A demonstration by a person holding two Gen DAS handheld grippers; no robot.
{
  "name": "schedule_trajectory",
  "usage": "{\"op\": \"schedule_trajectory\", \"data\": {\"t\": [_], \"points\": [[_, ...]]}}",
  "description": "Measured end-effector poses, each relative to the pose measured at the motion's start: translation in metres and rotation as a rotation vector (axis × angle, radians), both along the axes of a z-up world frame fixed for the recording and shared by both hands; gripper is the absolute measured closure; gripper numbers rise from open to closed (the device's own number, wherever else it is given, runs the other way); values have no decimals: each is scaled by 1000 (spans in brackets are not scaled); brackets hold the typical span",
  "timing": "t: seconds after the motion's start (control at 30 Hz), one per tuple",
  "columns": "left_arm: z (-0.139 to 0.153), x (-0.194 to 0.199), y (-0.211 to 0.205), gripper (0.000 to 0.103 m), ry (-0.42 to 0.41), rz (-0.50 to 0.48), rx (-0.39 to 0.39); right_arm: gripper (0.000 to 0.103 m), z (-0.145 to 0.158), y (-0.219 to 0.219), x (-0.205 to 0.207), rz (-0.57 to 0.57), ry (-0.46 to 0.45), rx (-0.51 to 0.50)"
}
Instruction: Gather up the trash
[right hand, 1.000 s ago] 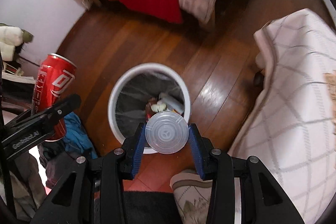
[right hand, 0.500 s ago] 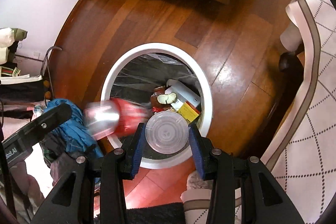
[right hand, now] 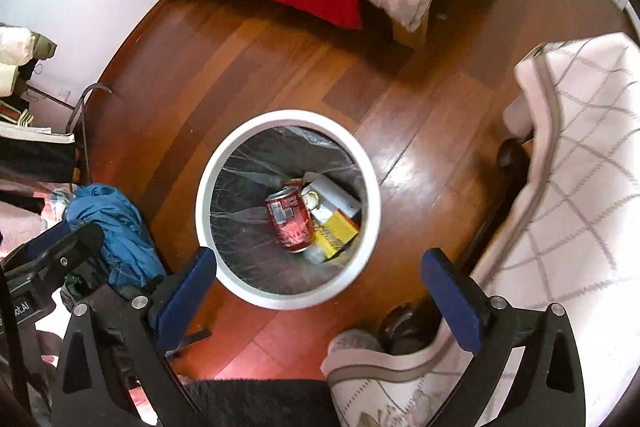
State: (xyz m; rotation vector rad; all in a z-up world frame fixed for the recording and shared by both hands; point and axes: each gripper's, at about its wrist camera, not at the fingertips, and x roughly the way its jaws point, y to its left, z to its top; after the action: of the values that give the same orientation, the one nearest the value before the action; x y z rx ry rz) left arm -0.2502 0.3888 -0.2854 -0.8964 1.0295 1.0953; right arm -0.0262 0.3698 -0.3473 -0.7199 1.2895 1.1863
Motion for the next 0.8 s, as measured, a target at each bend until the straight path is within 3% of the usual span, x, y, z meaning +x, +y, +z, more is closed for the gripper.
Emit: {"op": "schedule_trajectory", "data": {"t": [0.33, 0.8], "points": [[78, -5, -56, 2, -28, -14, 79, 0, 97, -62, -1, 26, -37, 101], [188, -20, -115, 2, -140, -38, 150, 0, 228, -133, -13, 95, 91, 240]]}}
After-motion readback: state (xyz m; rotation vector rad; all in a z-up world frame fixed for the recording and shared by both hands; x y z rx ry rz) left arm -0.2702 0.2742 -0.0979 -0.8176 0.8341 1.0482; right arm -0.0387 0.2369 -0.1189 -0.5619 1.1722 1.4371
